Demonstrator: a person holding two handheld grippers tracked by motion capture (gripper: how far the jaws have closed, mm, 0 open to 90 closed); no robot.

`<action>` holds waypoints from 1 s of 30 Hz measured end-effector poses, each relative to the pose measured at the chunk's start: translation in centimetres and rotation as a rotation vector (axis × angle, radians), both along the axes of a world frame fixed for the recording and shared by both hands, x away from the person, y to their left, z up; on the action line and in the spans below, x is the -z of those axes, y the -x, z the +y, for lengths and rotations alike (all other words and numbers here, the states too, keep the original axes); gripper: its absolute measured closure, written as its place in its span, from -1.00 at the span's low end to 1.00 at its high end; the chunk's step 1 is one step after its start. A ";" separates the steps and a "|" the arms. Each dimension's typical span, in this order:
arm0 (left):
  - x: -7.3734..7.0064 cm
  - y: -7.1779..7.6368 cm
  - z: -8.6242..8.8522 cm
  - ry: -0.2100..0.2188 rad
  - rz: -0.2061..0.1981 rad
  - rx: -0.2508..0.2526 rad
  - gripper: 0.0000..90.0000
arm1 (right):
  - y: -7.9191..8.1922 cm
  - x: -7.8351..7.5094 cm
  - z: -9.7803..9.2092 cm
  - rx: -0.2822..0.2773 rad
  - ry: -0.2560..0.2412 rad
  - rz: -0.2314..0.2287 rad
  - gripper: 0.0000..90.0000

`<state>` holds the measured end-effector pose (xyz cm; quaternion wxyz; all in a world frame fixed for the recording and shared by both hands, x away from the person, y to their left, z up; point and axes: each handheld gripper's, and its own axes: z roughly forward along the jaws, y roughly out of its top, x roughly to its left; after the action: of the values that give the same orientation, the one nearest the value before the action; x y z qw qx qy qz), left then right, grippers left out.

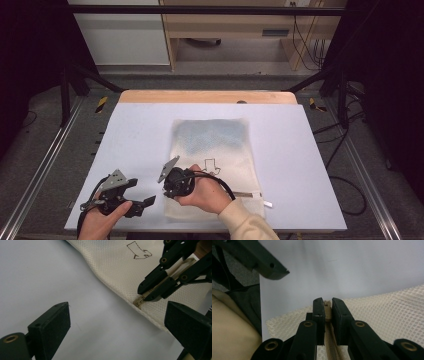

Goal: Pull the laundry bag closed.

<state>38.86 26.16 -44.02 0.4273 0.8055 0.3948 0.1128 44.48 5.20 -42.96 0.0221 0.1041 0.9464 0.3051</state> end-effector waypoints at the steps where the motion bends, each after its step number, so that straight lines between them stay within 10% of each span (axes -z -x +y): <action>1: 0.1 0.0 -0.3 -0.002 0.006 0.012 -0.87 | 0.0 0.0 0.0 -0.001 -0.005 -0.003 0.81; 30: 1.4 0.3 -3.9 -0.017 0.001 0.068 -0.88 | 0.2 -0.6 -0.5 0.016 -0.027 -0.030 0.81</action>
<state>38.59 22.31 -45.40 0.4237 0.8221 0.3665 0.1014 44.25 4.67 -42.38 0.0375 0.1074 0.9408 0.3193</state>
